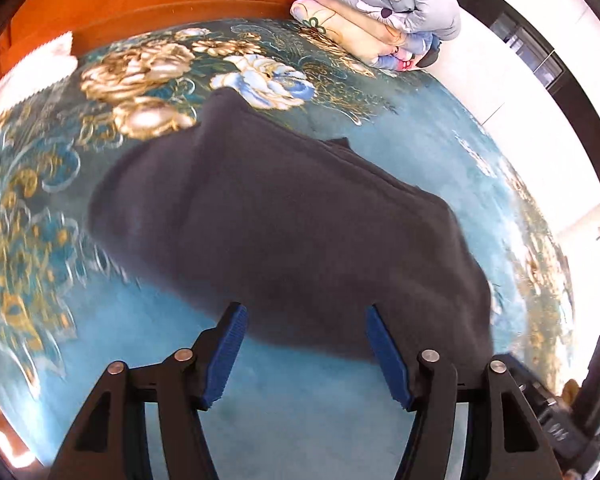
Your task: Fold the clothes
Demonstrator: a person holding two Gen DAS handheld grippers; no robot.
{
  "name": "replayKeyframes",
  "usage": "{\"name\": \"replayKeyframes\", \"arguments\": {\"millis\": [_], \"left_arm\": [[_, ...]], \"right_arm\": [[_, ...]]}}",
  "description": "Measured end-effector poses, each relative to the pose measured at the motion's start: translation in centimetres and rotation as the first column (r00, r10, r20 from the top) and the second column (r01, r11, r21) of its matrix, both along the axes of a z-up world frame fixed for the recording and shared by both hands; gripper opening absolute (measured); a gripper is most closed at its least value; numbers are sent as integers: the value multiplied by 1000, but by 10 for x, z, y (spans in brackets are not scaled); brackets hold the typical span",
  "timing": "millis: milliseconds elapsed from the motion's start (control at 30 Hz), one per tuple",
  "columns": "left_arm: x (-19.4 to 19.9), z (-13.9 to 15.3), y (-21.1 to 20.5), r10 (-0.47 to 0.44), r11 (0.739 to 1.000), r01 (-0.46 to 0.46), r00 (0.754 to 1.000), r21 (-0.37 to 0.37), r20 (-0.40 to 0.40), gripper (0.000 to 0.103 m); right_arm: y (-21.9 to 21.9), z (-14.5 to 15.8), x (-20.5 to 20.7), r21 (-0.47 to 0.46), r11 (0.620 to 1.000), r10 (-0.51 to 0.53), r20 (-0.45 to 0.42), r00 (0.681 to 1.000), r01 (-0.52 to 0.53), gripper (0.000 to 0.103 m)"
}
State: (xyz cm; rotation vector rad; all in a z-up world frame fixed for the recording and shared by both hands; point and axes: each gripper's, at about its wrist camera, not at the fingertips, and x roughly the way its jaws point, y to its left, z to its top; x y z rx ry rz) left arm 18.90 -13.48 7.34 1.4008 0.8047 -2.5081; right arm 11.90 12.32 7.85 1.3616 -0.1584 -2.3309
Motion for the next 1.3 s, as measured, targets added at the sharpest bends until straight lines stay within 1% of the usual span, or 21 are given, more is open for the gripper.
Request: {"name": "replayKeyframes", "arguments": {"millis": [33,167,233,300,400,433,500,567,600,667,700,733,767,867,933,1000,1167,1267,1300], "left_arm": [[2,-1,8,-2,1000,2,1000,1,7,77],[8,-13,42,-13,1000,13,998,-13,55,87],[9,-21,58,-27,997,33,996,-64,86,99],[10,-29,74,-40,992,54,992,-115,117,101],[3,-39,91,-38,975,78,982,-209,186,103],[2,-42,93,-34,973,76,981,-217,190,103],[-2,-52,97,22,959,48,971,-280,240,103],[-8,-64,101,85,931,30,951,-365,297,103],[-10,-70,102,89,927,33,947,-372,307,103],[-11,-79,103,92,932,30,944,-360,317,103],[-10,-79,102,108,933,3,951,-361,288,103],[-7,-79,103,116,929,-14,960,-370,256,103],[-5,-79,104,123,925,-30,967,-379,223,103],[0,-81,112,112,899,-37,983,-436,147,103],[-1,-81,116,110,886,-38,985,-463,129,103],[1,-81,119,114,879,-49,988,-474,108,103],[4,-80,119,116,885,-62,989,-462,88,103],[8,-79,123,117,877,-69,991,-475,72,103],[11,-83,127,116,876,-70,991,-478,69,103]], "right_arm": [[10,-2,5,9,1000,-11,8,1000,11,88],[20,-20,15,52,999,-16,13,1000,16,88],[22,-30,19,74,997,-16,13,1000,15,88],[25,-39,23,97,995,-16,14,1000,15,89],[29,-54,29,130,991,-16,15,1000,14,89],[29,-57,30,141,990,-14,8,1000,13,90],[24,-61,28,162,987,-18,-18,1000,20,90],[19,-66,26,183,983,-24,-43,999,32,90],[17,-68,25,196,980,-29,-54,998,39,90],[13,-74,24,227,972,-40,-73,997,56,91],[11,-76,24,242,968,-39,-85,996,58,93],[8,-79,24,259,964,-32,-98,995,57,98],[5,-81,24,275,960,-26,-111,994,56,99],[0,-86,24,301,952,-17,-131,991,56,102],[-1,-87,24,303,951,-18,-133,991,58,102],[-2,-87,24,304,951,-20,-135,991,61,103],[-4,-89,23,308,949,-26,-139,990,69,103],[-2,-88,25,306,949,-32,-137,990,73,103],[-1,-88,24,298,952,-33,-135,990,72,103]]}}
